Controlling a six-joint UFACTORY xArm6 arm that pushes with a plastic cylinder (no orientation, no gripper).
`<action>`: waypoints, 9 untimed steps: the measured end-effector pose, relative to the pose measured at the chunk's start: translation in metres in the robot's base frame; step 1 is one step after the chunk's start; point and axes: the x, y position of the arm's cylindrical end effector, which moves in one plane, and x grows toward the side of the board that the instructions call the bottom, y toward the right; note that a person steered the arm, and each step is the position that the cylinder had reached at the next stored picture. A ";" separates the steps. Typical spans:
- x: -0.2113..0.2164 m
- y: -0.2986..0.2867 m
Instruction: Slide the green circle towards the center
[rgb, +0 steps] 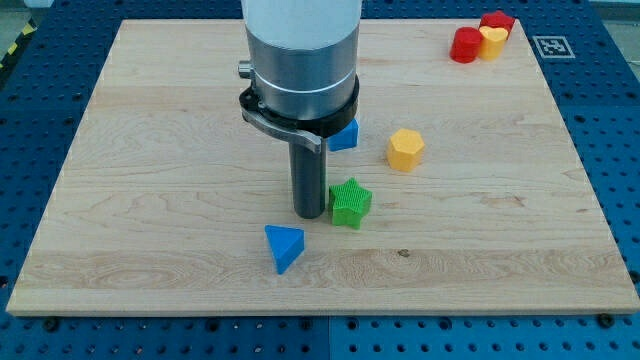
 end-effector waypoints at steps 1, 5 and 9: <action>0.004 0.017; -0.044 -0.007; -0.065 -0.054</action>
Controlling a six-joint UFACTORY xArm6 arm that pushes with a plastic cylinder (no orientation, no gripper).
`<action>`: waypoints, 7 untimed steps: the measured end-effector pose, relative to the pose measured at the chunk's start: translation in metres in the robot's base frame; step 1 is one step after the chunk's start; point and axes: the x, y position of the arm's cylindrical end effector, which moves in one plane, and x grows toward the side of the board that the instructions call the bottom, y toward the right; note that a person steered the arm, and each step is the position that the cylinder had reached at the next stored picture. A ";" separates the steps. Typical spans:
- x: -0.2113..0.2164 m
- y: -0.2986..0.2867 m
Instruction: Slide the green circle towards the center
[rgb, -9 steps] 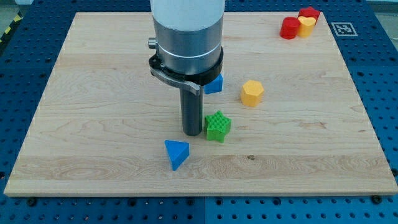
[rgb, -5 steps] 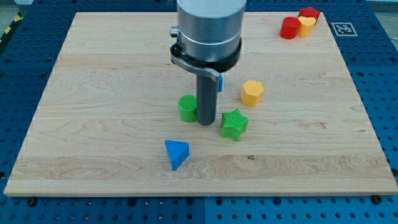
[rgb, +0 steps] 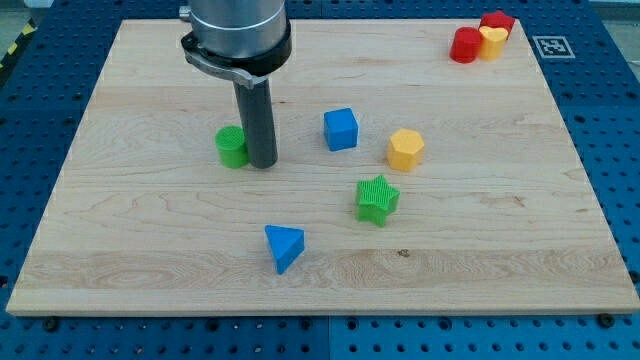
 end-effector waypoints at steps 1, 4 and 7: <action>0.015 -0.009; -0.002 -0.067; 0.015 -0.066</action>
